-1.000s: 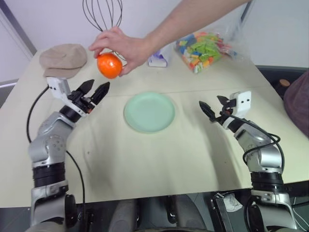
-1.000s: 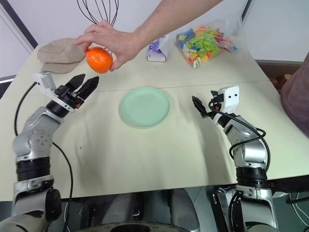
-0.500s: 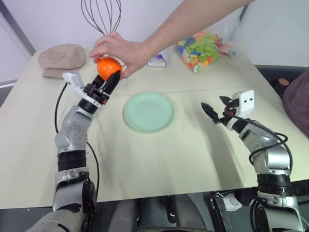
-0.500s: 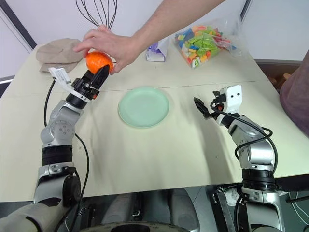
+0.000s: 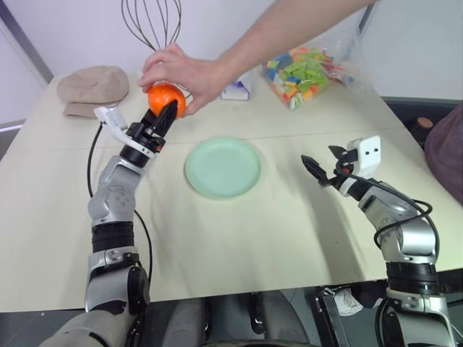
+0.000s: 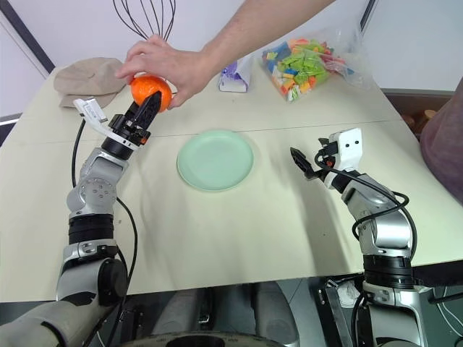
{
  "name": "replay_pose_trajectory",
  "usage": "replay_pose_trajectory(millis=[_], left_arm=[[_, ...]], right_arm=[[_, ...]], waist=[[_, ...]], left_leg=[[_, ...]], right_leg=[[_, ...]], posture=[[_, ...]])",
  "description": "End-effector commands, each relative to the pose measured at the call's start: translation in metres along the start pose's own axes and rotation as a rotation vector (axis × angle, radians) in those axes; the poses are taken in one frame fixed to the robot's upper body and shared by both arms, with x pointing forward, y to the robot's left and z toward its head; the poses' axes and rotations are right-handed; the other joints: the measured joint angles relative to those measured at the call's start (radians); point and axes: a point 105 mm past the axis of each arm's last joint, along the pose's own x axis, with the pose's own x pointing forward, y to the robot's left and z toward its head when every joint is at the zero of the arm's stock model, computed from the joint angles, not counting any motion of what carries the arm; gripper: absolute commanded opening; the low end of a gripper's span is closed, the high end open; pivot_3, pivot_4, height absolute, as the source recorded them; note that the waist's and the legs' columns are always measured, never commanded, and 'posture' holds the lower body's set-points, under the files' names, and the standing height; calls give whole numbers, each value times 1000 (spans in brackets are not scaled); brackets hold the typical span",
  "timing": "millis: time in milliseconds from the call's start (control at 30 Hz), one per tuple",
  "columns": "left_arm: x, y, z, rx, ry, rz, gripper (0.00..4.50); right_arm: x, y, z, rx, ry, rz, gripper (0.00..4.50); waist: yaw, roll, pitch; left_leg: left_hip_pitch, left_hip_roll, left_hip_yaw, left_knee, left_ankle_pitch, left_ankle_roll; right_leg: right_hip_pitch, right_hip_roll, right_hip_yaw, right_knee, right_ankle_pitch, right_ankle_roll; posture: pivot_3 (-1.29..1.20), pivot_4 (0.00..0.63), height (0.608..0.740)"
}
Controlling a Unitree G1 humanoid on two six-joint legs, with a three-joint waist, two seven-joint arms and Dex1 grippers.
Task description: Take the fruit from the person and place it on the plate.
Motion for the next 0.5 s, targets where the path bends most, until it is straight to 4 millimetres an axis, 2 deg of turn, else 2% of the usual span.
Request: replay_pose_trajectory(millis=[33, 200, 300, 367, 500], left_arm=[[4, -8, 18, 33, -59, -26, 2892], [-1, -6, 15, 89, 25, -19, 2892], [-21, -9, -11, 187, 247, -88, 2892], [-32, -6, -24, 213, 335, -95, 2892], [-33, -14, -44, 246, 418, -146, 2892]], right_arm=[[-4, 2, 17, -21, -65, 1, 4500], [-4, 3, 16, -15, -65, 0, 4500], [-5, 3, 13, -6, -63, -8, 4500], [-5, 4, 10, 2, -60, -10, 4500], [-5, 10, 3, 32, -66, -17, 4500]], waist=[[0, 0, 0], [-2, 0, 0], [-7, 0, 0], [-4, 0, 0], [6, 0, 0]], left_leg=[[0, 0, 0, 0, 0, 0], [0, 0, 0, 0, 0, 0], [0, 0, 0, 0, 0, 0], [1, 1, 0, -1, 0, 0], [0, 0, 0, 0, 0, 0]], right_leg=[[0, 0, 0, 0, 0, 0], [0, 0, 0, 0, 0, 0], [0, 1, 1, 0, 0, 0], [0, 1, 1, 0, 0, 0], [0, 1, 0, 0, 0, 0]], posture=[[0, 150, 740], [0, 150, 740], [0, 150, 740], [0, 150, 740], [0, 150, 740]])
